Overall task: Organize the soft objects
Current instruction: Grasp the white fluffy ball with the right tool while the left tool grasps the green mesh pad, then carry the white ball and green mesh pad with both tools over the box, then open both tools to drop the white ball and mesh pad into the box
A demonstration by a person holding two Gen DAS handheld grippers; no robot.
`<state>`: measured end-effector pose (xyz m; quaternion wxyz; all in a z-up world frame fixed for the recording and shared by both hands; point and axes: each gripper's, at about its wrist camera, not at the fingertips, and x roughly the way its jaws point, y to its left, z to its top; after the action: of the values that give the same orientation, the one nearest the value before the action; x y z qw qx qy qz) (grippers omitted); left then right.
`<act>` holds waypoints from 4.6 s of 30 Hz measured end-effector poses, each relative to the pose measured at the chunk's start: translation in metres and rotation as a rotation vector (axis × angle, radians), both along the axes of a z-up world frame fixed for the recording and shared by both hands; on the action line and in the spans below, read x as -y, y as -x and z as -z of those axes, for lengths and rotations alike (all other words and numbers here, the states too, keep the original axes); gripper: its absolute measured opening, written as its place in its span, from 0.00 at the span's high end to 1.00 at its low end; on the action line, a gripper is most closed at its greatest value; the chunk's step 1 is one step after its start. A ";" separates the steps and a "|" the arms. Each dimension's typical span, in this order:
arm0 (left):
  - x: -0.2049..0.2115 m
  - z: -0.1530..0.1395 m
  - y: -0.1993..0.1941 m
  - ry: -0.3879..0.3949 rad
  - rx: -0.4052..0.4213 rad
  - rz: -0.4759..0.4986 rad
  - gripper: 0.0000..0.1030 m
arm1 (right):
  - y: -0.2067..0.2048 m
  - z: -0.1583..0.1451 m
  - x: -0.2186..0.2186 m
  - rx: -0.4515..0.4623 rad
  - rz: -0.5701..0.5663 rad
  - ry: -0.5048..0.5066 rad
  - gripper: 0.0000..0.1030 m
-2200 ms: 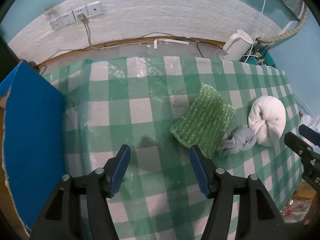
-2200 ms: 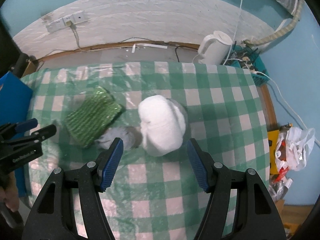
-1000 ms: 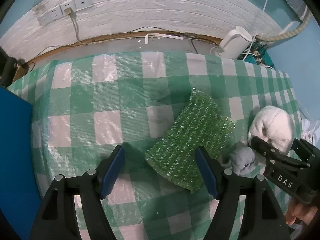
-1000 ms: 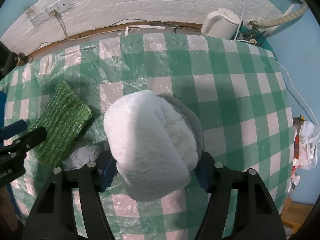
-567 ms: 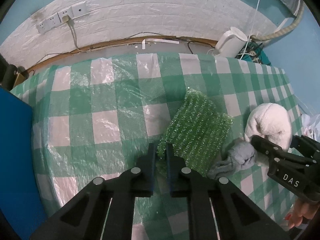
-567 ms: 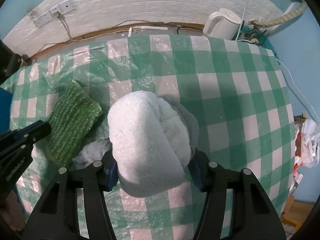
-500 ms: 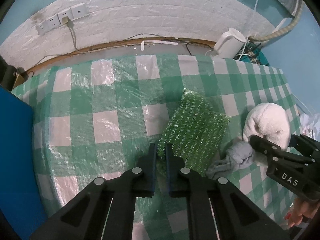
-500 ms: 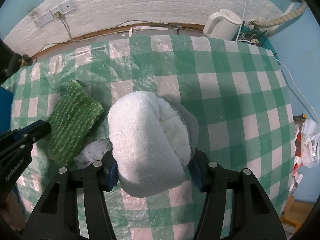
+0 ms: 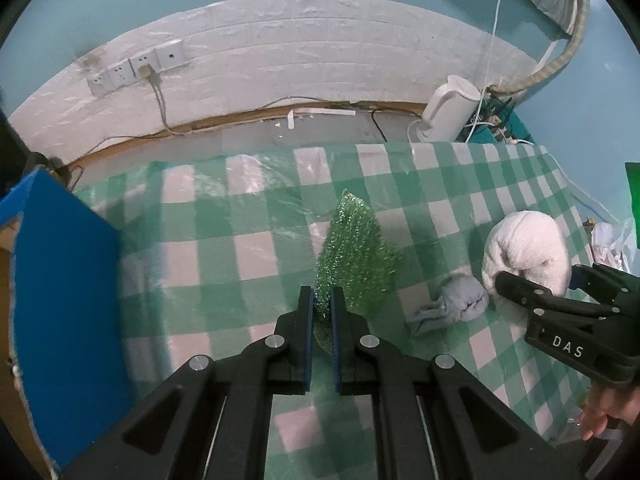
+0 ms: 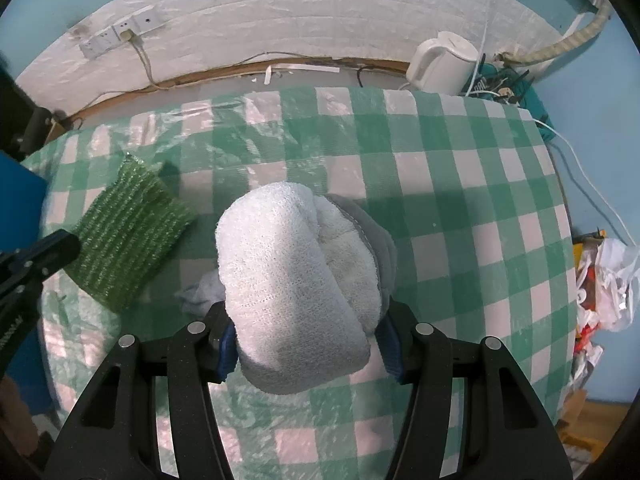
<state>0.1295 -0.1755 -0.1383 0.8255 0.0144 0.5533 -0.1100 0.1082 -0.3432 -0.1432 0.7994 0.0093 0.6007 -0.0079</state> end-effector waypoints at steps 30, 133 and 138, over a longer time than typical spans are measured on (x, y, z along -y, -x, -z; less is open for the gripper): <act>-0.049 -0.084 0.077 -0.090 0.171 0.012 0.93 | 0.064 -0.081 -0.070 0.124 -0.194 0.001 0.45; -0.293 -0.083 0.119 -0.193 0.136 -0.399 0.54 | 0.058 -0.095 -0.352 0.130 -0.574 -0.108 0.29; -0.288 -0.084 0.117 -0.207 0.141 -0.385 0.53 | 0.057 -0.103 -0.347 0.155 -0.557 -0.116 0.25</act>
<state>0.0127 0.1129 -0.0544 0.8621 0.0010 0.4951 0.1082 0.0514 0.0041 -0.0405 0.8124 -0.1095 0.5169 0.2469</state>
